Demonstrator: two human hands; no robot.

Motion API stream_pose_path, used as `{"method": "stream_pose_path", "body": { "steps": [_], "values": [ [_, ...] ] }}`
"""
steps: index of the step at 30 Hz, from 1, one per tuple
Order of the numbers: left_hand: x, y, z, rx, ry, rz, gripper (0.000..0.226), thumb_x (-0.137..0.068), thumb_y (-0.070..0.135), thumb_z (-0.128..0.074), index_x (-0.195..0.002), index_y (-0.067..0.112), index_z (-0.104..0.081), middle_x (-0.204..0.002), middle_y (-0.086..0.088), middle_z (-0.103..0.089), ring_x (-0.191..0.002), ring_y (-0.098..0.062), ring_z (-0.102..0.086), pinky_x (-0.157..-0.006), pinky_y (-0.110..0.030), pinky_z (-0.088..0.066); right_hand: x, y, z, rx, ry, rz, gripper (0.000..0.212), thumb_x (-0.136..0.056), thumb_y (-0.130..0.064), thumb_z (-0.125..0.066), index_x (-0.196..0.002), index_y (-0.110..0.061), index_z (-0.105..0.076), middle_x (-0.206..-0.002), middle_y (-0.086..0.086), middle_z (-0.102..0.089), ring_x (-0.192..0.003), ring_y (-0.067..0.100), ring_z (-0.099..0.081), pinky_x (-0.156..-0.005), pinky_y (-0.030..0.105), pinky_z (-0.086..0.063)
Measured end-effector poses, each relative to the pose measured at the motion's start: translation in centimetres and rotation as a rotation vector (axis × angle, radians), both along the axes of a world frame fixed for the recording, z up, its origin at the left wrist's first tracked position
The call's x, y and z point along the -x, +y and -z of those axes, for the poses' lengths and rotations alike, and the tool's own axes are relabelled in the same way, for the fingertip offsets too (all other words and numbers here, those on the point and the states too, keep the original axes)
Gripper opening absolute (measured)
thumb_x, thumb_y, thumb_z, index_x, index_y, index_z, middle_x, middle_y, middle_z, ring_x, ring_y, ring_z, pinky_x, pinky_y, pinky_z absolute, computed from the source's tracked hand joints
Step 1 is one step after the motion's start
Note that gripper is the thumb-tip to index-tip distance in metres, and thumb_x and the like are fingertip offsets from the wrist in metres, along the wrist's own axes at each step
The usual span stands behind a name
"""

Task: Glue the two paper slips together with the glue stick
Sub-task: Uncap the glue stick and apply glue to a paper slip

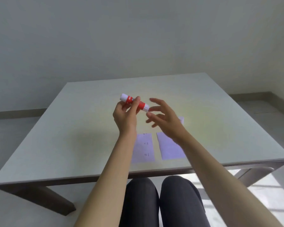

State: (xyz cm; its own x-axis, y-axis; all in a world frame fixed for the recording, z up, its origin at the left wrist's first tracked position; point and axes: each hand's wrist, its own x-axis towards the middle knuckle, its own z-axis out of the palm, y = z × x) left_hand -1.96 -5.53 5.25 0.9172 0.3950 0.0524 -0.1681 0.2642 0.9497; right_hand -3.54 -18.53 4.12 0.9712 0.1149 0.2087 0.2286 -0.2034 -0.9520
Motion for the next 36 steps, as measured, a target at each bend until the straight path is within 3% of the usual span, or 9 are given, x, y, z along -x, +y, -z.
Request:
{"method": "stream_pose_path", "body": {
  "steps": [4, 8, 11, 14, 18, 22, 25, 31, 36],
  "values": [
    [0.2, -1.1, -0.1, 0.012, 0.013, 0.021, 0.017, -0.075, 0.026, -0.074, -0.081, 0.015, -0.062, -0.09, -0.007, -0.071, -0.093, -0.025, -0.071, -0.09, -0.037, -0.054, 0.0, 2.0, -0.9, -0.342, 0.017, 0.096, 0.006, -0.093, -0.01, -0.055, -0.094, -0.004, -0.054, -0.072, 0.009, -0.059, -0.054, 0.017, -0.057, -0.051, 0.025, -0.046],
    [0.4, -0.7, 0.0, -0.061, -0.028, 0.16, 0.008, -0.076, 0.021, -0.075, -0.079, 0.022, -0.067, -0.087, -0.002, -0.075, -0.086, -0.016, -0.07, -0.085, -0.027, -0.053, -0.6, 1.6, -0.6, -0.674, 0.527, -0.037, 0.039, -0.098, -0.031, -0.044, -0.066, -0.01, -0.051, -0.051, 0.0, -0.043, -0.037, 0.012, -0.038, -0.038, 0.02, -0.033],
    [0.9, -1.0, 0.2, -0.124, -0.078, 0.316, 0.009, -0.076, 0.024, -0.074, -0.084, 0.023, -0.071, -0.091, -0.002, -0.076, -0.089, -0.014, -0.071, -0.081, -0.02, -0.053, -0.3, 1.2, 0.1, -0.612, 0.674, 0.029, 0.056, -0.095, -0.049, -0.04, -0.051, -0.014, -0.041, -0.045, -0.004, -0.029, -0.032, 0.01, -0.023, -0.031, 0.016, -0.021],
    [1.1, -1.6, 0.2, -0.125, -0.076, 0.294, 0.013, -0.078, 0.023, -0.073, -0.089, 0.017, -0.07, -0.089, 0.003, -0.077, -0.092, -0.015, -0.071, -0.087, -0.025, -0.052, 0.2, 0.4, 0.1, -0.47, 0.527, 0.076, 0.06, -0.094, -0.054, -0.037, -0.053, -0.012, -0.047, -0.042, -0.002, -0.037, -0.033, 0.013, -0.032, -0.035, 0.019, -0.027],
    [0.9, -1.8, -0.1, -0.1, -0.08, 0.262, 0.006, -0.079, 0.022, -0.073, -0.082, 0.02, -0.069, -0.082, 0.007, -0.076, -0.088, -0.016, -0.071, -0.084, -0.031, -0.053, 0.9, -0.2, 0.1, -0.576, 0.226, -0.046, 0.021, -0.094, -0.023, -0.053, -0.102, -0.005, -0.058, -0.065, 0.004, -0.057, -0.055, 0.018, -0.058, -0.052, 0.023, -0.048],
    [1.0, -1.8, -0.3, -0.089, -0.11, 0.28, 0.006, -0.08, 0.021, -0.071, -0.084, 0.02, -0.067, -0.091, -0.002, -0.076, -0.097, -0.025, -0.071, -0.092, -0.035, -0.053, 1.1, 0.3, 0.0, -0.8, 0.534, -0.054, 0.034, -0.096, -0.035, -0.047, -0.077, -0.009, -0.058, -0.05, -0.002, -0.039, -0.038, 0.011, -0.041, -0.038, 0.019, -0.037],
    [1.2, -1.6, -0.1, -0.098, -0.129, 0.323, 0.006, -0.084, 0.017, -0.067, -0.089, 0.019, -0.066, -0.093, 0.001, -0.077, -0.097, -0.021, -0.072, -0.091, -0.031, -0.053, 0.9, 0.9, -0.3, -0.676, 0.683, 0.042, 0.055, -0.092, -0.055, -0.041, -0.056, -0.015, -0.045, -0.043, -0.006, -0.027, -0.032, 0.01, -0.024, -0.031, 0.017, -0.02],
    [1.2, -0.5, -0.1, -0.063, -0.123, 0.271, 0.004, -0.083, 0.018, -0.067, -0.084, 0.022, -0.067, -0.089, 0.003, -0.077, -0.097, -0.024, -0.071, -0.093, -0.038, -0.053, 1.1, 0.7, 0.8, -0.68, 0.284, -0.085, 0.015, -0.093, -0.02, -0.055, -0.097, -0.007, -0.058, -0.064, 0.003, -0.058, -0.054, 0.015, -0.059, -0.051, 0.021, -0.048],
    [1.5, -0.6, 0.4, -0.098, -0.095, 0.273, 0.008, -0.084, 0.015, -0.066, -0.086, 0.023, -0.065, -0.094, -0.002, -0.075, -0.101, -0.023, -0.07, -0.094, -0.036, -0.051, 0.8, 1.5, 0.4, -0.735, 0.7, -0.028, 0.043, -0.094, -0.043, -0.046, -0.063, -0.014, -0.054, -0.043, -0.005, -0.033, -0.032, 0.011, -0.034, -0.033, 0.019, -0.031]
  ]
}}
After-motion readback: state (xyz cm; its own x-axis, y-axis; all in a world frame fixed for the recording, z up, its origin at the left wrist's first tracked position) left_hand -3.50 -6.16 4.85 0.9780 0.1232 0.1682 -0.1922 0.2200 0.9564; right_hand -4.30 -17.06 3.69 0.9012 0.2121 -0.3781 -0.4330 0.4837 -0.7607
